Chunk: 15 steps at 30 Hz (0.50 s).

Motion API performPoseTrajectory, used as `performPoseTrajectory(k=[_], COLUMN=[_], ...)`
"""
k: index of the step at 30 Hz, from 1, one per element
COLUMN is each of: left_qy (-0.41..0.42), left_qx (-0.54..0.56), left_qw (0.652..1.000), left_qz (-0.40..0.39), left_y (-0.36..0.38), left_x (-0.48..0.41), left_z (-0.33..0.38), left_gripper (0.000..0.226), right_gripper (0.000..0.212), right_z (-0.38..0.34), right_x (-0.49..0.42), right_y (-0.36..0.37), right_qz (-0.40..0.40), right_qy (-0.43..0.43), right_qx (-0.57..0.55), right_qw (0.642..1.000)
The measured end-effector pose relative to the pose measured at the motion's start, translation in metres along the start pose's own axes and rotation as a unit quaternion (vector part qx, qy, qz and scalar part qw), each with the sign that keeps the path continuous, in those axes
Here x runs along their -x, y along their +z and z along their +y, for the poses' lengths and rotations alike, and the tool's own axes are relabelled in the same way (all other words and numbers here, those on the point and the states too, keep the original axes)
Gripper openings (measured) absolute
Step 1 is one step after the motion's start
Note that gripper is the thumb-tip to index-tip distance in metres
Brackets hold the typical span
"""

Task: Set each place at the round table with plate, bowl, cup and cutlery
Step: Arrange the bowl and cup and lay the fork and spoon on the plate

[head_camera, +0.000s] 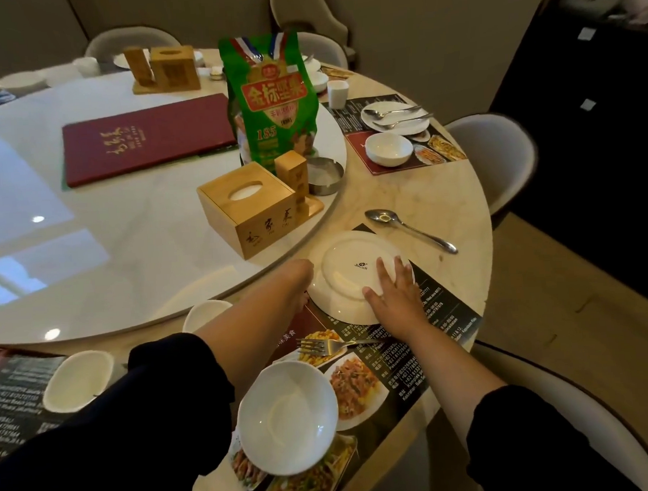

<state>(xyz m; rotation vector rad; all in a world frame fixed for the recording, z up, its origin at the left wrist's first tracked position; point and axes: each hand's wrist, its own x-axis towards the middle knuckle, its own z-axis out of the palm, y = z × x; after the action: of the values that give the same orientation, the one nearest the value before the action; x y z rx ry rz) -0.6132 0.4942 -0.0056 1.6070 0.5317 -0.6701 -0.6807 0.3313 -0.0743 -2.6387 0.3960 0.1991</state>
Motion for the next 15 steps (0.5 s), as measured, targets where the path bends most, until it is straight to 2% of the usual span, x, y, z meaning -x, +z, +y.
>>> performPoseTrajectory(k=[15], left_qy=[-0.045], left_qx=[-0.019], left_qw=[0.999], left_qz=[-0.005], left_y=[-0.0056], left_x=[-0.0045], left_z=[0.0064], left_gripper=[0.046], right_gripper=[0.076], right_z=[0.0098], right_x=[-0.0021], right_y=[-0.0007], right_qz=[0.001], right_qy=[-0.007], right_qx=[-0.038], right_qw=[0.999])
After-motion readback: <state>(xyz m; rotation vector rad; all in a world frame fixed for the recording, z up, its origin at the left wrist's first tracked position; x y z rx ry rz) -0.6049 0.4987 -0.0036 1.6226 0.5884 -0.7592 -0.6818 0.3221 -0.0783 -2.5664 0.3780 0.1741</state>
